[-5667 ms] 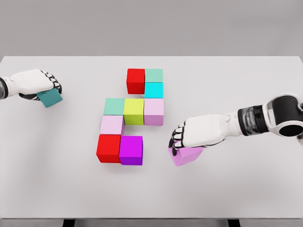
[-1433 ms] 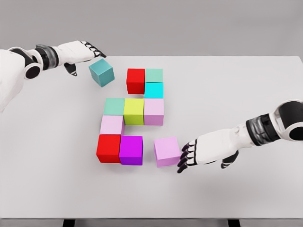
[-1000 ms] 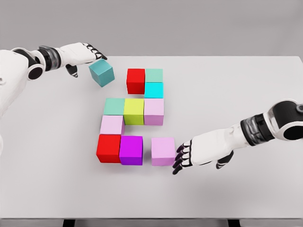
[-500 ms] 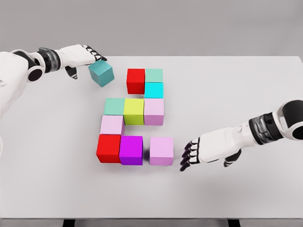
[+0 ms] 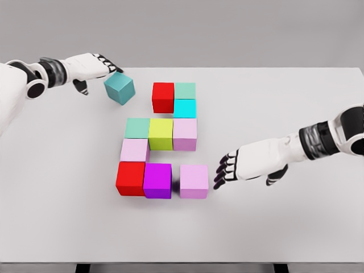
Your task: Assemble the squares on the desktop into the number 2
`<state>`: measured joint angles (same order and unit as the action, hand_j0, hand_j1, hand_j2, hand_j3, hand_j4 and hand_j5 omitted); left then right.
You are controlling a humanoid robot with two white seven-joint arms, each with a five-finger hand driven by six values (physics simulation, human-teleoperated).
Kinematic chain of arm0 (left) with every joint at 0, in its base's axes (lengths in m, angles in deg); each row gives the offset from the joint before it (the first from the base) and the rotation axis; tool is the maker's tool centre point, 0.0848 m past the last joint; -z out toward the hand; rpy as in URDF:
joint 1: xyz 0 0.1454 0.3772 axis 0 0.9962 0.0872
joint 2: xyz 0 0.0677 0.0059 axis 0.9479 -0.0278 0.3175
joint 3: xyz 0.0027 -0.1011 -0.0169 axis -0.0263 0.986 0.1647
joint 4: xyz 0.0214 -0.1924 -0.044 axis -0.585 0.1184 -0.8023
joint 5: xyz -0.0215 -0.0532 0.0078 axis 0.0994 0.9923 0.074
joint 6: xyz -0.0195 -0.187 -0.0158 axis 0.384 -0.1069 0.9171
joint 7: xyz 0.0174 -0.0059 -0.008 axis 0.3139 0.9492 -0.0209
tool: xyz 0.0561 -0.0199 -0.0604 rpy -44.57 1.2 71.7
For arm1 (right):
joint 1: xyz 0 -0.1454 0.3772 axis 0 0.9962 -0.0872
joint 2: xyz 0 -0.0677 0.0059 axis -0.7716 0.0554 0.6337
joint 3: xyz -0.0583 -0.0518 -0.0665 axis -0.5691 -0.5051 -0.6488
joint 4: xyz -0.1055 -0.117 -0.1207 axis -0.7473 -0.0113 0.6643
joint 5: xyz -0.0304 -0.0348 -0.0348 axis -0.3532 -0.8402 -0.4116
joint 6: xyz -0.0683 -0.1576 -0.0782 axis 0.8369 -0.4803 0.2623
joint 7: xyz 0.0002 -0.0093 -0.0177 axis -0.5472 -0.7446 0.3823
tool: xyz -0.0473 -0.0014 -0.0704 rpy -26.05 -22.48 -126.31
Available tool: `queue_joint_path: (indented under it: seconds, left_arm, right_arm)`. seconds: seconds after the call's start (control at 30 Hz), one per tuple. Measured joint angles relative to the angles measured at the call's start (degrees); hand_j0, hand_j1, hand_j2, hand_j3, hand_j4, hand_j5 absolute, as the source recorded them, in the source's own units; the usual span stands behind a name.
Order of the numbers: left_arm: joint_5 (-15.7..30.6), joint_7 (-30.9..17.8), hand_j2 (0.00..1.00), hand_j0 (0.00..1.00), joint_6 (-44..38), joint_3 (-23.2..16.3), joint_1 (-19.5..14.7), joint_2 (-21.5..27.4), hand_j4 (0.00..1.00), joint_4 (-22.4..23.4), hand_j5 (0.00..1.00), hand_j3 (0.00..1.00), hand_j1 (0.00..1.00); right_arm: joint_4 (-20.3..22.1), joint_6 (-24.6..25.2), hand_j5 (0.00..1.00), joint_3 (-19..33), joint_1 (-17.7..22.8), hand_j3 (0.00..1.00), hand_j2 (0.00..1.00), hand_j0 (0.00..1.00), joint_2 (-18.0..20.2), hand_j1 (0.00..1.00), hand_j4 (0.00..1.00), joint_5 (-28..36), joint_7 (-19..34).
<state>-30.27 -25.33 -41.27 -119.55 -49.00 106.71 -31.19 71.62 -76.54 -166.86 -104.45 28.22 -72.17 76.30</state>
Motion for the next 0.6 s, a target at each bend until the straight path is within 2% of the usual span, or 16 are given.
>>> queue_joint_path:
  seconds: [0.6]
  left_arm:
    - [0.34, 0.08, 1.0, 1.0, 0.0, 1.04, -0.62, 1.66, 1.0, 0.28, 1.0, 1.0, 1.0]
  right_arm:
    - [-1.67, 0.01, 1.0, -0.11, 0.61, 1.0, 1.0, 1.0, -2.31, 1.0, 1.0, -0.08, 0.09]
